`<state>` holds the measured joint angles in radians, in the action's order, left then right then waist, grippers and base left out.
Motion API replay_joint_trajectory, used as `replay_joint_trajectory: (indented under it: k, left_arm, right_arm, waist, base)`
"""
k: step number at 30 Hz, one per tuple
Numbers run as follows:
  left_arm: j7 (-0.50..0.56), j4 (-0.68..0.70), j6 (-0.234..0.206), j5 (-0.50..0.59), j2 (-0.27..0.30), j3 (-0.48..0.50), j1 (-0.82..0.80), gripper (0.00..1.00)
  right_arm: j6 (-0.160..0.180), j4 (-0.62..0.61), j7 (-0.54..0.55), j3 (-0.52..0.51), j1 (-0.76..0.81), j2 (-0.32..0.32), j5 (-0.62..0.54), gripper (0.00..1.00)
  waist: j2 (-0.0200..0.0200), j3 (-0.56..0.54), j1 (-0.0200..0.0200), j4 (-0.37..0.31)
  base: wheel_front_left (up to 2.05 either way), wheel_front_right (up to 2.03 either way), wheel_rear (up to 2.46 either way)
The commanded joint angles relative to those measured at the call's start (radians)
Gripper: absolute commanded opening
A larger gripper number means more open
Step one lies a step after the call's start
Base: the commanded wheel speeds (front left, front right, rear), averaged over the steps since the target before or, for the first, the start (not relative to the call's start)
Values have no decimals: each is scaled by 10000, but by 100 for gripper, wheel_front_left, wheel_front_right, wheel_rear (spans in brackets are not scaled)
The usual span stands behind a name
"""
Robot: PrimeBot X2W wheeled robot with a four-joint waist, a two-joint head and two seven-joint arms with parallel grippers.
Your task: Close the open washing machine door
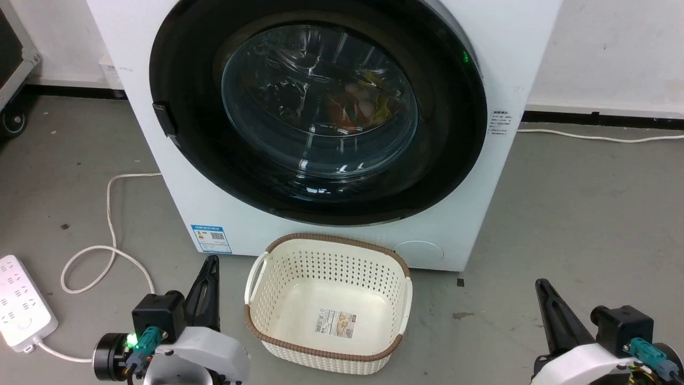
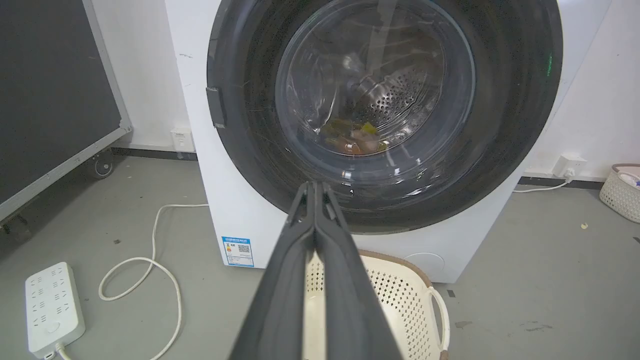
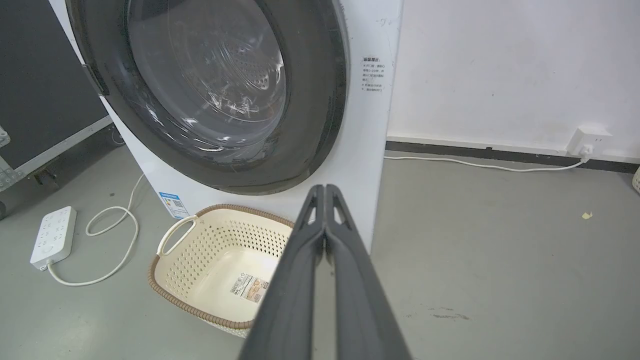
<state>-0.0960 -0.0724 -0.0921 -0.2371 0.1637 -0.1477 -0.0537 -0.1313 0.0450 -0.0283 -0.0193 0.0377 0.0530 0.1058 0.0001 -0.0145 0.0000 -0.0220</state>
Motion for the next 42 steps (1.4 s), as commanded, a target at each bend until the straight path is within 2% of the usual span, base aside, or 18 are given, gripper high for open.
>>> replay_joint_trajectory:
  k: [1, 42]
  left_arm:
    - [55, 72, 62, 130, -71, 71, 171, 0]
    - [561, 437, 543, 1385, -666, 859, 376, 0]
  right_arm:
    - [2, -98, 15, 29, -129, -12, -79, 0]
    - [4, -295, 165, 121, -268, -21, -627, 0]
  waist:
    - [-1, 2, 0, 4]
    - [-1, 82, 0, 125]
  base:
    - [0, 0, 0]
    - [0, 0, 0]
